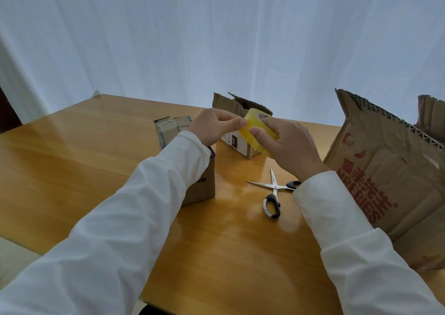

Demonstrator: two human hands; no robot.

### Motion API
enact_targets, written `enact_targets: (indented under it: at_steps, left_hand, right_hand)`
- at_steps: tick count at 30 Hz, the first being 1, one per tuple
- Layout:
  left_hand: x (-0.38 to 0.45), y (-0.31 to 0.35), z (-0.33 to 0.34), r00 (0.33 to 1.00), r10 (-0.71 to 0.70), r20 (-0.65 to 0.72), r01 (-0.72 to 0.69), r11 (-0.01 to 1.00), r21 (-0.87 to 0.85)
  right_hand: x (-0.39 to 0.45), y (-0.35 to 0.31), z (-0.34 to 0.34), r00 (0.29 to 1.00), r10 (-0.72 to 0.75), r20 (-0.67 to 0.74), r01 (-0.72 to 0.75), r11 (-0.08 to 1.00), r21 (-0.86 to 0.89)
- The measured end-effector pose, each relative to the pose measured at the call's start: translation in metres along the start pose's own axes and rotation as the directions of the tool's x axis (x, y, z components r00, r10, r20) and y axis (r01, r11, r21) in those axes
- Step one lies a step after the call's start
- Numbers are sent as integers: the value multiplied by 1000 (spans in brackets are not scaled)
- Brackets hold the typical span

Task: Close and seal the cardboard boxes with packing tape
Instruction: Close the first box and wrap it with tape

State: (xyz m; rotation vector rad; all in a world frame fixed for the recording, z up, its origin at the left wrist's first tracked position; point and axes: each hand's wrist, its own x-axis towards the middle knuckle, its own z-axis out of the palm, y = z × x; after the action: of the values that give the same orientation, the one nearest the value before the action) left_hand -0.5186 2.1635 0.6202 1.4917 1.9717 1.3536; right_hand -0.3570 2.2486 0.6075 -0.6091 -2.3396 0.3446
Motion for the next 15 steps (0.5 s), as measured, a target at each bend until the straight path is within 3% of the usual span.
enact_targets:
  at_steps: [8, 15]
  left_hand:
    - [1, 3, -4, 989, -22, 144, 19, 1000, 17]
    - [-2, 4, -4, 989, 5, 146, 1, 999, -47]
  right_hand:
    - [0, -1, -9, 1000, -4, -12, 5, 996, 88]
    - [0, -6, -8, 1000, -1, -21, 4, 988, 156]
